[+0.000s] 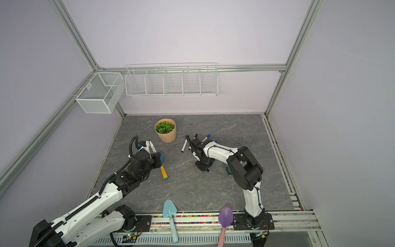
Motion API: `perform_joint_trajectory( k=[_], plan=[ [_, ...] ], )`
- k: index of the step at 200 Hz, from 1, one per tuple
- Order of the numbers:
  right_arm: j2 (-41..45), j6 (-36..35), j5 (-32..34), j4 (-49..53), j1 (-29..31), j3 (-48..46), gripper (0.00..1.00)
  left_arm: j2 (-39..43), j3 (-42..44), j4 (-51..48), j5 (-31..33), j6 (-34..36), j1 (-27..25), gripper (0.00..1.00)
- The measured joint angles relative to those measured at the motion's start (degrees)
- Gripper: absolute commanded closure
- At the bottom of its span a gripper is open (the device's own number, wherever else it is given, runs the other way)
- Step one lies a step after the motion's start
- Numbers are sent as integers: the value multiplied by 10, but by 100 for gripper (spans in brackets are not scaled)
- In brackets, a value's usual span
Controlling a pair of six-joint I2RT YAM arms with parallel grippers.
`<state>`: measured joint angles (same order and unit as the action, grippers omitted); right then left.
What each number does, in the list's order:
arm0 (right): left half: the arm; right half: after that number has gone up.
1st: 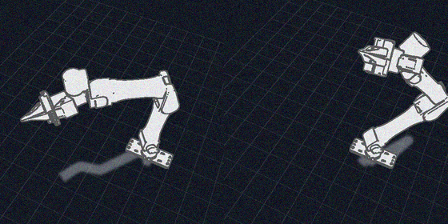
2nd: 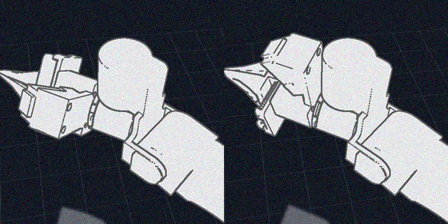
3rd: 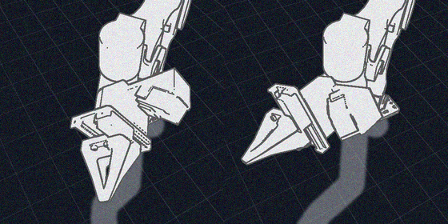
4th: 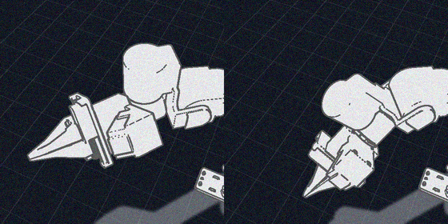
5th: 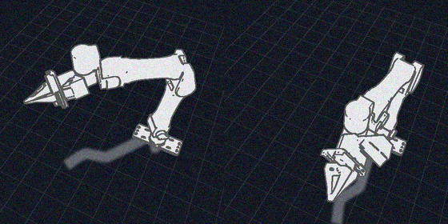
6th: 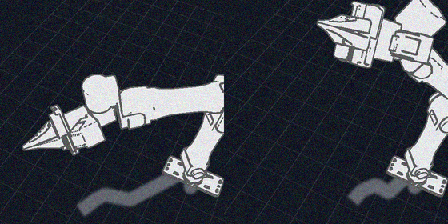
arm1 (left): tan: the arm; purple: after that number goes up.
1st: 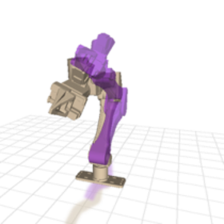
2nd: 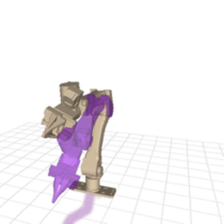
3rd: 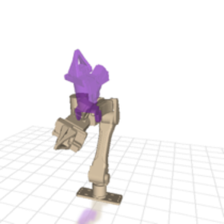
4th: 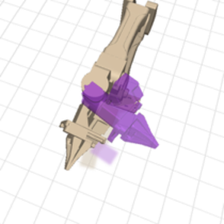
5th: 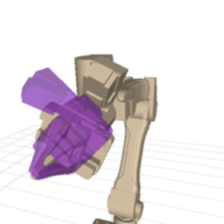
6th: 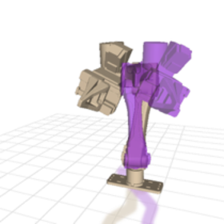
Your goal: Insert the pens into the pen caps
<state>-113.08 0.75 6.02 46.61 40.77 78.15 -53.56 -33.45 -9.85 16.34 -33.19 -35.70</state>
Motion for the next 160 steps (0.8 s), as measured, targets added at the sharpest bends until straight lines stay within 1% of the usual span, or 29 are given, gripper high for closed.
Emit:
perform_joint_trajectory(
  k=[18, 44, 59, 81, 100, 116, 135, 160],
  plan=[
    [8, 19, -17, -9, -23, -1, 88, -15, -6, 13, -20, 14, -11, 100],
    [47, 45, -55, -28, -56, -11, 90, -46, -13, 35, -77, 47, -29, 100],
    [94, 61, -87, -44, -74, -20, 90, -70, -20, 45, -112, 69, -43, 100],
    [184, 90, -141, -81, -102, -27, 90, -102, -26, 69, -159, 104, -78, 100],
    [261, 124, -197, -138, -123, -33, 90, -120, -26, 96, -192, 127, -101, 100],
    [308, 157, -242, -195, -129, -45, 89, -132, -27, 123, -215, 140, -111, 100],
    [329, 200, -296, -265, -126, -62, 89, -146, -33, 148, -235, 150, -116, 100],
    [321, 239, -335, -325, -113, -76, 89, -157, -45, 172, -257, 157, -116, 100]
  ],
)
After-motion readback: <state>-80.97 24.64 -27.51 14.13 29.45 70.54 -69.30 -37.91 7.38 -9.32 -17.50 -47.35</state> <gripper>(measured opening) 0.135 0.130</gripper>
